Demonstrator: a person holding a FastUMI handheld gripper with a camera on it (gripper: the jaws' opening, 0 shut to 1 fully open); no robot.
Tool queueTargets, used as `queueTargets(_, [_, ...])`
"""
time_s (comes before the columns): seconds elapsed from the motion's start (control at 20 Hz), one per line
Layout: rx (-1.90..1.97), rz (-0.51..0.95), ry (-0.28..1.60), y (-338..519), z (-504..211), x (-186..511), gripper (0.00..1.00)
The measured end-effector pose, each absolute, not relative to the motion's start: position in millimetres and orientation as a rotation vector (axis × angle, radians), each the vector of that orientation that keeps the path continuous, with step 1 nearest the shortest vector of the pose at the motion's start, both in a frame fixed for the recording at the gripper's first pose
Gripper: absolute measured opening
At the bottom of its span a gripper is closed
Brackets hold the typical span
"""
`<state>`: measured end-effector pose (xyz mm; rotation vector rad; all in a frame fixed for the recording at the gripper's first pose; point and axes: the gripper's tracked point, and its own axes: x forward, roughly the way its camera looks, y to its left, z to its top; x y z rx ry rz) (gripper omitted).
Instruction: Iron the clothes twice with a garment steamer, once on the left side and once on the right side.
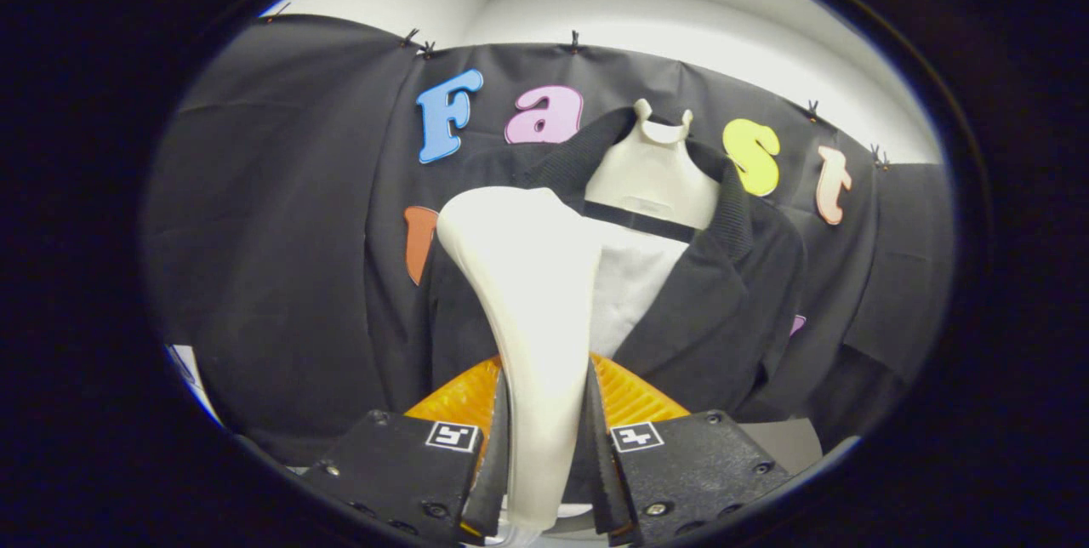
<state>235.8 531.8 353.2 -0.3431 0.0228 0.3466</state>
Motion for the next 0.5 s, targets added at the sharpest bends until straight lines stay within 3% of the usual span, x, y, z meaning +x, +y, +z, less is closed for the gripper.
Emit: queueTargets(0.5, [-0.395, 0.348, 0.094, 544.6, 292.8, 254.4, 0.43])
